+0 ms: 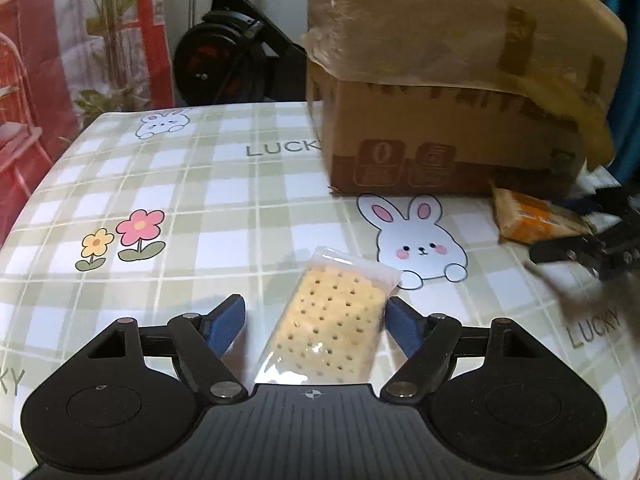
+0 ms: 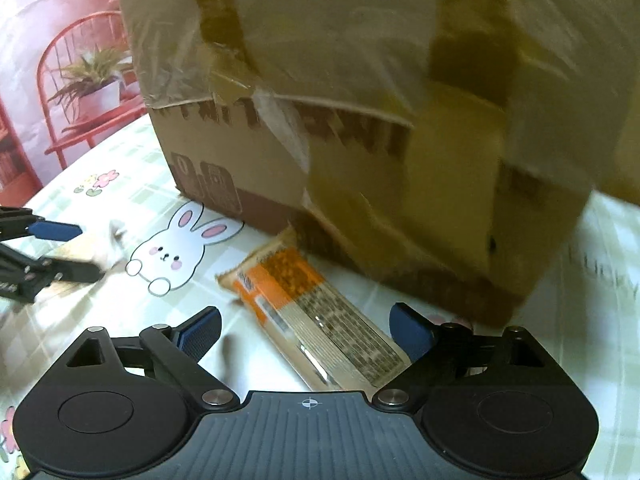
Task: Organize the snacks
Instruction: 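Grasp the orange-labelled bar with the right gripper while the left grasps the cracker packet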
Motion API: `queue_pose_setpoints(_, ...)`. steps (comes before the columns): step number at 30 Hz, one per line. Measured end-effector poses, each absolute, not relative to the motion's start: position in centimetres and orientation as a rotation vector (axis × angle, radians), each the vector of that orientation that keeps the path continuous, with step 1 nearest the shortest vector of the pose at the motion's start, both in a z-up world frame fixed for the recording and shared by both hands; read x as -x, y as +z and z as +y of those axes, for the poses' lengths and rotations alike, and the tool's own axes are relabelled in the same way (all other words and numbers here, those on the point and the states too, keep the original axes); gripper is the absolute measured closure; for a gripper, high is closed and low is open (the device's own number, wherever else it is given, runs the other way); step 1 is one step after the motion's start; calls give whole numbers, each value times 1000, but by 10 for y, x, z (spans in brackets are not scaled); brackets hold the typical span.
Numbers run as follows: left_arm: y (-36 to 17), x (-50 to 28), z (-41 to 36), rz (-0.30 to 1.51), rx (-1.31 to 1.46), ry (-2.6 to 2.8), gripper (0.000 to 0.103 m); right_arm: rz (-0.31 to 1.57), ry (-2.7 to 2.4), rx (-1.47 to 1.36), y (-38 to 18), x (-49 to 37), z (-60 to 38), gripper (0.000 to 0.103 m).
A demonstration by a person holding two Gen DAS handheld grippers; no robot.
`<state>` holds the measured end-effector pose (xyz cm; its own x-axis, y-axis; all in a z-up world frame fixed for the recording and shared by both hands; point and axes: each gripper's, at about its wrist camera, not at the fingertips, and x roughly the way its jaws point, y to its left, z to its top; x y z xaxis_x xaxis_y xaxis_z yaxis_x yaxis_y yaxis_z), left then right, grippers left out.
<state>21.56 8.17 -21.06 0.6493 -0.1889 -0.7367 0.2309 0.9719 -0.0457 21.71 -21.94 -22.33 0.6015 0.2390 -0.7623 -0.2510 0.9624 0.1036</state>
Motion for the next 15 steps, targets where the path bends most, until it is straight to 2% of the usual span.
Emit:
queue_pose_setpoints(5,-212,-212,76,831,-82,-214,25,863,266,4,-223,-213,-216,21)
queue_pose_setpoints(8,-212,-203,73,826,-83,-194,26,852,253,20,-224,-214,-212,29)
queue_pose_setpoints(9,-212,-200,72,821,-80,-187,27,847,242,45,-226,-213,-211,36)
queue_pose_setpoints(11,-210,-193,71,812,-70,-169,44,835,224,88,-227,-210,-206,42)
queue_pose_setpoints(13,-207,-189,71,815,-42,-152,53,823,221,66,-227,-203,-208,51)
queue_pose_setpoints(14,-206,-190,71,822,-17,-144,54,814,216,52,-227,-199,-209,55)
queue_pose_setpoints(15,-205,-189,71,826,11,-145,54,806,209,44,-227,-195,-210,64)
